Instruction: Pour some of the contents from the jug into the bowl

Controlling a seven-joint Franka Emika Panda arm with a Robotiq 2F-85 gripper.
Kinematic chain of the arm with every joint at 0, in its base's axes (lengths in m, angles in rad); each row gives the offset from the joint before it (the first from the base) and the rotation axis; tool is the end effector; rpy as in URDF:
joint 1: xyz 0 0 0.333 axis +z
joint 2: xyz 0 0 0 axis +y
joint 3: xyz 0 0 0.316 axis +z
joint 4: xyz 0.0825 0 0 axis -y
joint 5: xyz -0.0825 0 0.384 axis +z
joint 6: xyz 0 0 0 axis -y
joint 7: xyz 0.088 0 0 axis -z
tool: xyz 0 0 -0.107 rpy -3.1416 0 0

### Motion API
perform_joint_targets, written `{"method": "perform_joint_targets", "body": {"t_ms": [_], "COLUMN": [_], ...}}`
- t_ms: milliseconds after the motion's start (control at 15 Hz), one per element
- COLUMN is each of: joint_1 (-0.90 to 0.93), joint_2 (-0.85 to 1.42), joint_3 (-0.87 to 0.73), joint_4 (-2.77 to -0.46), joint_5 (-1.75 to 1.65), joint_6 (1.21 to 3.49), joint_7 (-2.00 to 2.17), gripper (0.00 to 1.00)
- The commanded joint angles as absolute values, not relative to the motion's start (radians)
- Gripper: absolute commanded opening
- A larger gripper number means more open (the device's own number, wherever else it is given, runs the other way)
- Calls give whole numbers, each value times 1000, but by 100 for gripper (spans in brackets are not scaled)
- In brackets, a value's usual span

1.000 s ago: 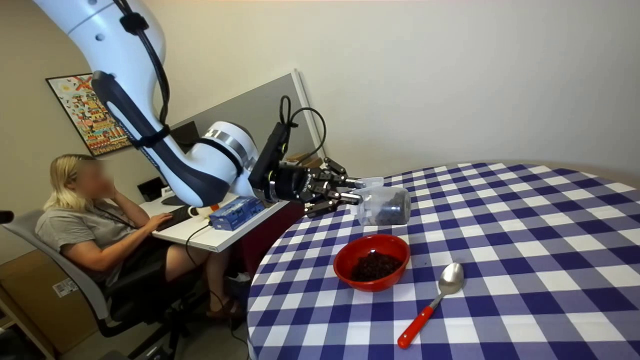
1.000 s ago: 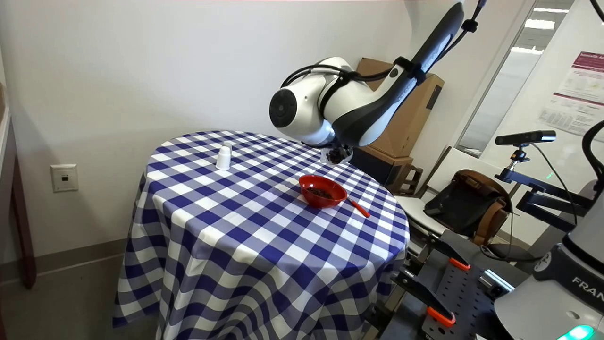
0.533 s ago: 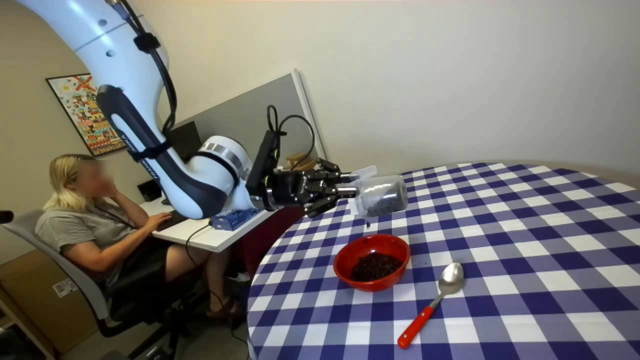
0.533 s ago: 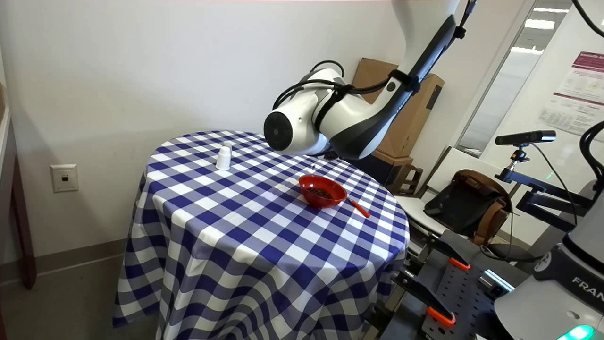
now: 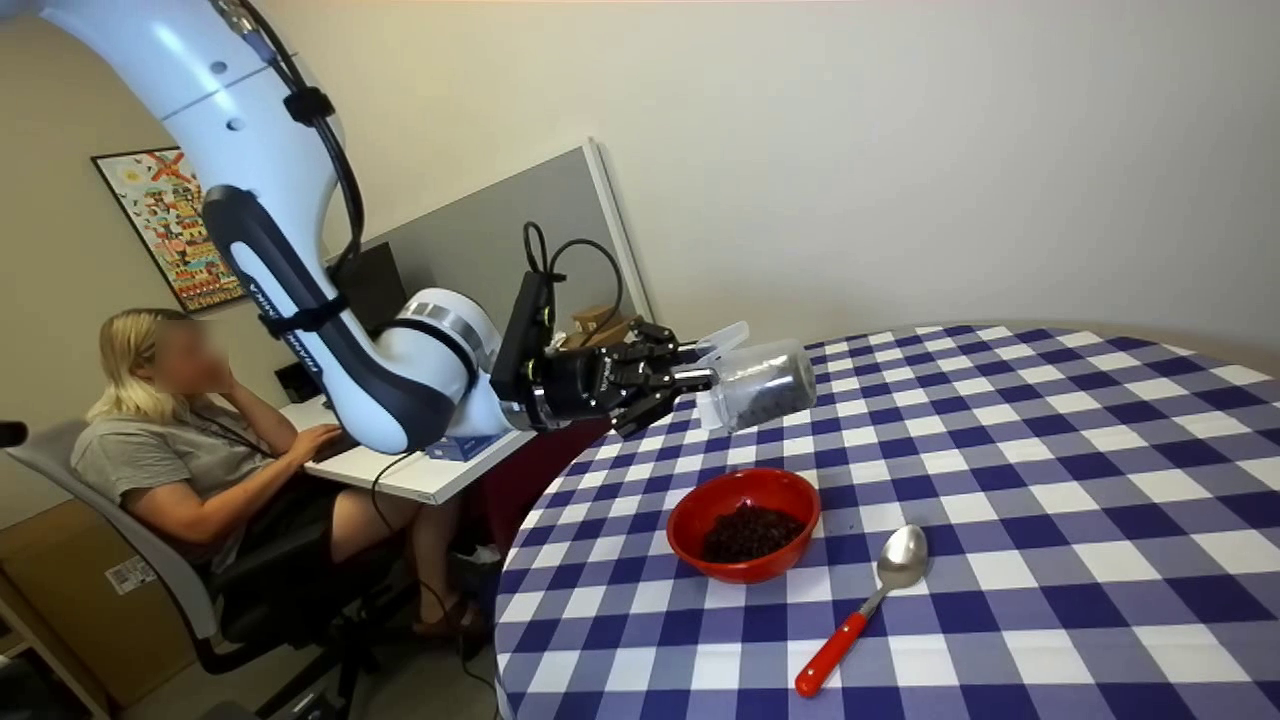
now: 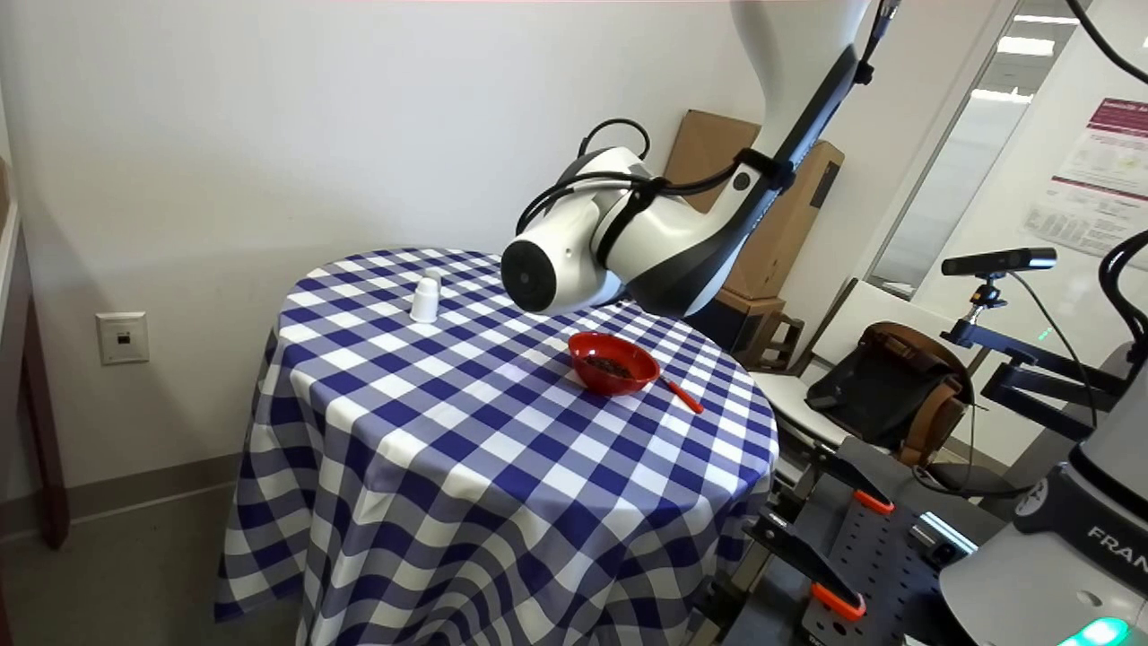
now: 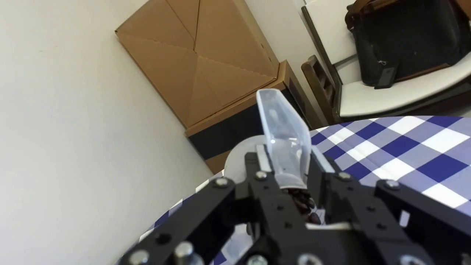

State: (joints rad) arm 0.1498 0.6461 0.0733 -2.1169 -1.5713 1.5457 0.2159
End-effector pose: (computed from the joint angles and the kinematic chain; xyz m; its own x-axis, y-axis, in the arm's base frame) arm 0.5163 0.0068 0.1261 0.5464 0.1279 -0.8277 0.8137 0.1528 0.5608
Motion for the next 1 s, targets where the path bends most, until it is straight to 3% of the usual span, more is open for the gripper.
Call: {"method": "perform_joint_targets", "body": {"t_ms": [0, 933], "joint_1": [153, 134], "joint_2": [674, 721], "joint_3": [76, 76], "joint_4": [-2112, -2128], "joint_5": [-1621, -1685], "joint_6": [1477, 1392], "joint_7": [242, 275], "gripper": [12, 12]}}
